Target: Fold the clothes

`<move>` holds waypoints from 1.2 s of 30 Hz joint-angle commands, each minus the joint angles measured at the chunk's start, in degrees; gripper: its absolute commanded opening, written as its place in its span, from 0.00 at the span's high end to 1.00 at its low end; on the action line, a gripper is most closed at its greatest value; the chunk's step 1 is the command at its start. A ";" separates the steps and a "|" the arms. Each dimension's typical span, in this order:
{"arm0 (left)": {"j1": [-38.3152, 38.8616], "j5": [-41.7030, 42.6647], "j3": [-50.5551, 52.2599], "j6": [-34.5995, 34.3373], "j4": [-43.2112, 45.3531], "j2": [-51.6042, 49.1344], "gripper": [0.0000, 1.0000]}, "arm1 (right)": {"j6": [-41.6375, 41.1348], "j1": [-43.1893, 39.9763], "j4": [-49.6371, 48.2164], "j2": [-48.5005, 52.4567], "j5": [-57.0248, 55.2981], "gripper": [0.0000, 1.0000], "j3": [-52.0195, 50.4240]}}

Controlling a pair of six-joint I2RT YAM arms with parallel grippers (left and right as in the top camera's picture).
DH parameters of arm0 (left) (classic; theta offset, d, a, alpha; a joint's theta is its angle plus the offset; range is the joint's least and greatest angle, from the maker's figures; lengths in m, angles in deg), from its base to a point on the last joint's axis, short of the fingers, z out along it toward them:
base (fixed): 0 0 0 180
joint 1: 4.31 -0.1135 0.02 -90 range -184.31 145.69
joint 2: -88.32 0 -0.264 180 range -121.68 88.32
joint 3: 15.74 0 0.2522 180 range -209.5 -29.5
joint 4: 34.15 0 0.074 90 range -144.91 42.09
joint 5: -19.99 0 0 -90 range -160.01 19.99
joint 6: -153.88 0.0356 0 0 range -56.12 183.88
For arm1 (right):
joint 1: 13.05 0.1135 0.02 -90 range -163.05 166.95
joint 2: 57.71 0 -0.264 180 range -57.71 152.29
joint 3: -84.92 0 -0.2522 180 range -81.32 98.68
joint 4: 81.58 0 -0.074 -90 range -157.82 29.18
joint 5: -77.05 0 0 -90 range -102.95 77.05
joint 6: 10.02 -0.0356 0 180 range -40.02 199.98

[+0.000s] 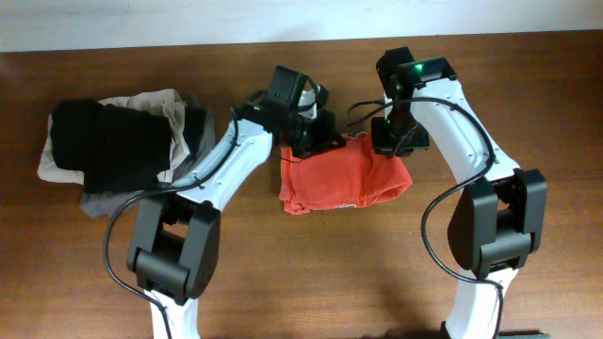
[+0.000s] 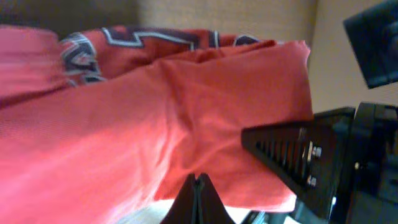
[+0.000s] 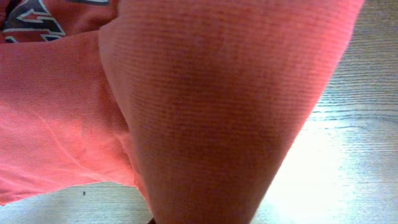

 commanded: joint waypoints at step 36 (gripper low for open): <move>3.50 -3.17 0.26 2.71 4.87 -11.04 0.57 | -0.76 8.76 1.77 -4.35 0.37 0.96 3.54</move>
